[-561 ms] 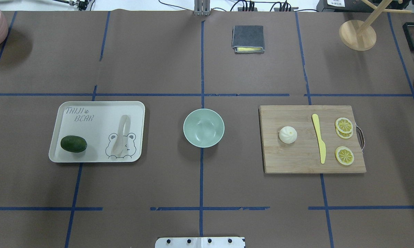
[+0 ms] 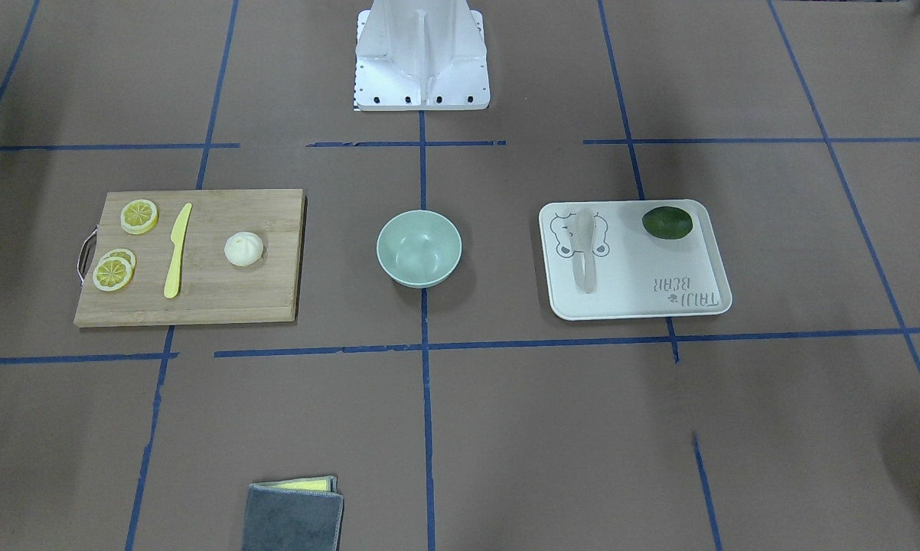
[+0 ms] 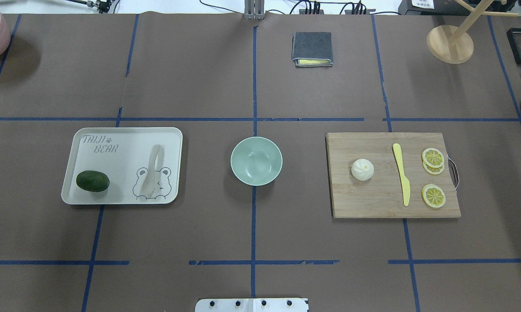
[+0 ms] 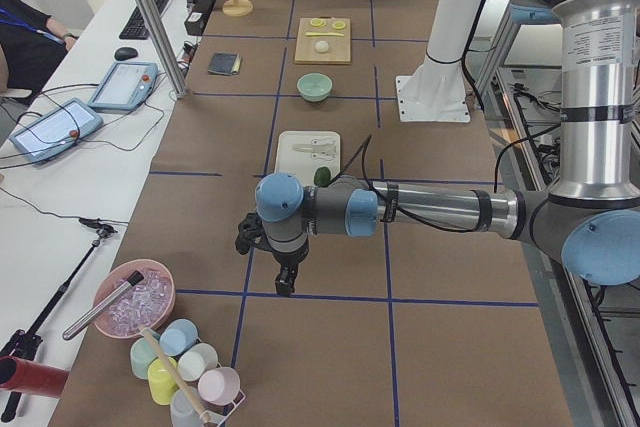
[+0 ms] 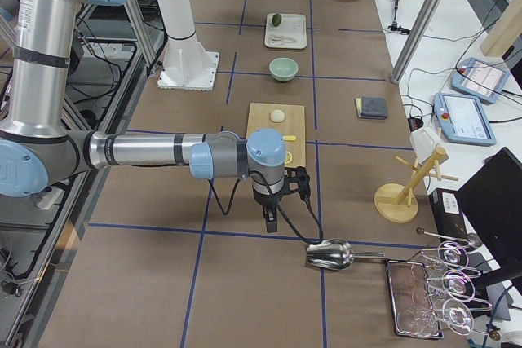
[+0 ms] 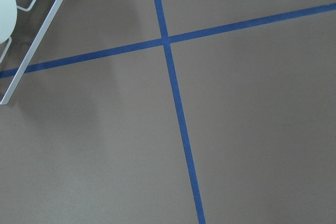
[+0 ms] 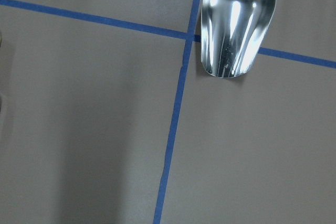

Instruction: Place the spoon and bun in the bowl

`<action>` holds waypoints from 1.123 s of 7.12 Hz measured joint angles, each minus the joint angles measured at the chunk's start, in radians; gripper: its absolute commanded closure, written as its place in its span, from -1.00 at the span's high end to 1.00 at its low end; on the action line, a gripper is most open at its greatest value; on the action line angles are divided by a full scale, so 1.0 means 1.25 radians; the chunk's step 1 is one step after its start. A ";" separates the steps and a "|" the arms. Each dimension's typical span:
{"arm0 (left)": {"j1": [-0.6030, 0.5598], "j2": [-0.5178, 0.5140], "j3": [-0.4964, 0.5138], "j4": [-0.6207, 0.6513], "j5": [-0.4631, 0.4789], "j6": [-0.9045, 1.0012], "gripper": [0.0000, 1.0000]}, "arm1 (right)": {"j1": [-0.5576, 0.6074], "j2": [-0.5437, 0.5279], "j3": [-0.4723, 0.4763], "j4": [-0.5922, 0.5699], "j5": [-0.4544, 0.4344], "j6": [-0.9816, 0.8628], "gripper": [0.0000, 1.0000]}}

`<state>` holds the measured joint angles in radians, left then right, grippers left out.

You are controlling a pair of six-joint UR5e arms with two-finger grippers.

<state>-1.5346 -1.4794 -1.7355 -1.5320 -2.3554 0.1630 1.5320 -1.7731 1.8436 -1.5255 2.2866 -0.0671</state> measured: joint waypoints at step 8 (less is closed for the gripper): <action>0.117 -0.201 0.024 -0.429 -0.002 -0.089 1.00 | -0.027 0.133 -0.043 0.107 0.030 0.088 1.00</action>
<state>-1.3880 -1.7307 -1.7058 -2.0682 -2.3584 0.0514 1.4986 -1.6062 1.7901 -1.3920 2.3236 0.0435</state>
